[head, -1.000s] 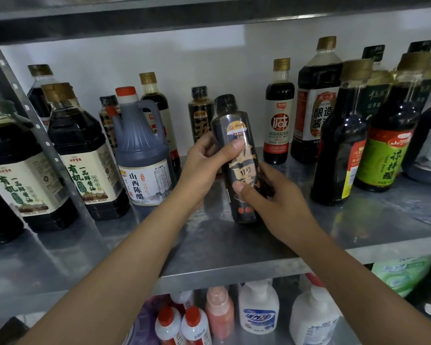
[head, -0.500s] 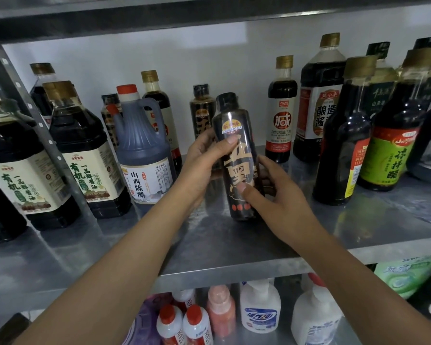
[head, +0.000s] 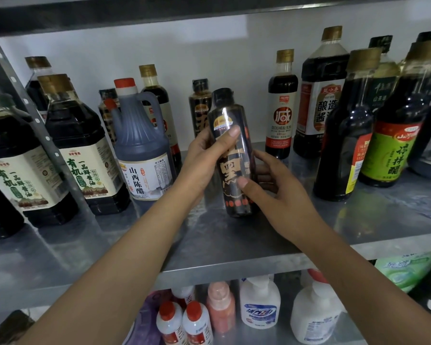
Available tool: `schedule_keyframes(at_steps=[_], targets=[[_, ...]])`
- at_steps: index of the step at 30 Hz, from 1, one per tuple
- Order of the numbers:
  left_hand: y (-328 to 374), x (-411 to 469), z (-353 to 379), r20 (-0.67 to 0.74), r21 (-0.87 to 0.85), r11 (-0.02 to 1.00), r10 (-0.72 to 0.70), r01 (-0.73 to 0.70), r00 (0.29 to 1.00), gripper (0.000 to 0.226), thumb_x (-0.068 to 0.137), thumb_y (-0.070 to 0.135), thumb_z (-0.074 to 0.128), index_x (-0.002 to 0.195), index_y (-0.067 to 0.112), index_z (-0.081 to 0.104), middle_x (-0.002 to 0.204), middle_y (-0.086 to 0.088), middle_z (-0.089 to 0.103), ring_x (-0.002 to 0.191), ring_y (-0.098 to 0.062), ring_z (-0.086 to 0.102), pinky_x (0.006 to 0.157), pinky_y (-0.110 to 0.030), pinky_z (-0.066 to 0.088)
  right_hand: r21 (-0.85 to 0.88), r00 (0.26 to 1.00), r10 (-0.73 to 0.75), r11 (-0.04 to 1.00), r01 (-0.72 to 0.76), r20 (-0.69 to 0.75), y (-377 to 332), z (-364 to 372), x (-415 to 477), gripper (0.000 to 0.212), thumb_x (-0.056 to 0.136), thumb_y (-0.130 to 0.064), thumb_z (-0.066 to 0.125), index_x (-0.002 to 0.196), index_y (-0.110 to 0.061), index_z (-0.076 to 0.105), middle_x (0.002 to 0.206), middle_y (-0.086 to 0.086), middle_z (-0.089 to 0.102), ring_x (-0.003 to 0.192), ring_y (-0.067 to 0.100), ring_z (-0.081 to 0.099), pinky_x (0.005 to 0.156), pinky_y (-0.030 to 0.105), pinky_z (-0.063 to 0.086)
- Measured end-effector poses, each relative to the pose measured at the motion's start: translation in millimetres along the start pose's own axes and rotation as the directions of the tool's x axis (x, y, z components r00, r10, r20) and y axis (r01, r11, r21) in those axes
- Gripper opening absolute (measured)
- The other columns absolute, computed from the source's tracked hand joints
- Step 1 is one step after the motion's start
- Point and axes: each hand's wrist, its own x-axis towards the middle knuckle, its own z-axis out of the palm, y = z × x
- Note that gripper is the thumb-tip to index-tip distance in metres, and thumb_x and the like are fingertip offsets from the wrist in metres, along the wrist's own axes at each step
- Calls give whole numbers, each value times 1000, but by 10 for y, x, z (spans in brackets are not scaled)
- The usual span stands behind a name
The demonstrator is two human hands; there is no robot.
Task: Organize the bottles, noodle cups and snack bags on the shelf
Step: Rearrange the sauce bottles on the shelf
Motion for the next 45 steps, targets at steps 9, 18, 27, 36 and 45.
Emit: schedule_keyframes(at_steps=[9, 18, 27, 36, 45], targets=[[10, 34, -47, -6, -7, 1000, -26, 26, 1000, 45, 82, 47, 63, 110, 12, 68, 97, -4, 74, 90, -16, 72, 78, -21, 57, -8, 1000, 13, 1000, -13, 3, -12, -4, -8, 80, 74, -69, 55, 145, -34, 42, 115, -17, 62, 107, -3, 58, 99, 29, 51], [-21, 58, -115, -70, -62, 998, 21, -25, 997, 26, 88, 33, 68, 102, 11, 70, 86, 0, 74, 82, -17, 72, 76, -32, 58, 3, 993, 62, 998, -63, 102, -41, -7, -16, 96, 69, -69, 58, 153, -34, 29, 118, -20, 61, 116, -1, 56, 98, 19, 44], [-32, 18, -48, 110, -209, 978, 46, -22, 993, 35, 96, 30, 59, 120, 5, 59, 94, 1, 72, 88, -12, 69, 75, -27, 56, -15, 1000, -23, 1000, 23, 3, -80, -31, -47, 59, 86, -35, 74, 134, -50, 44, 105, -36, 61, 102, -19, 55, 79, -2, 41], [-78, 44, -49, 169, -197, 980, 35, -1, 985, 83, 74, 54, 77, 133, 2, 49, 114, -8, 63, 107, -22, 61, 93, -35, 53, -51, 997, -73, 996, 72, -20, -100, -34, -47, 57, 84, -27, 78, 111, -60, 41, 112, -33, 54, 103, -25, 49, 81, -5, 35], [-96, 25, -39, 110, -131, 991, 56, -41, 992, 84, 71, 51, 80, 134, 3, 53, 116, -7, 68, 106, -18, 67, 86, -26, 54, -57, 998, -56, 997, 56, -7, -31, -16, -26, 64, 81, -38, 78, 134, -48, 44, 128, -19, 59, 114, -9, 54, 88, 2, 41]])
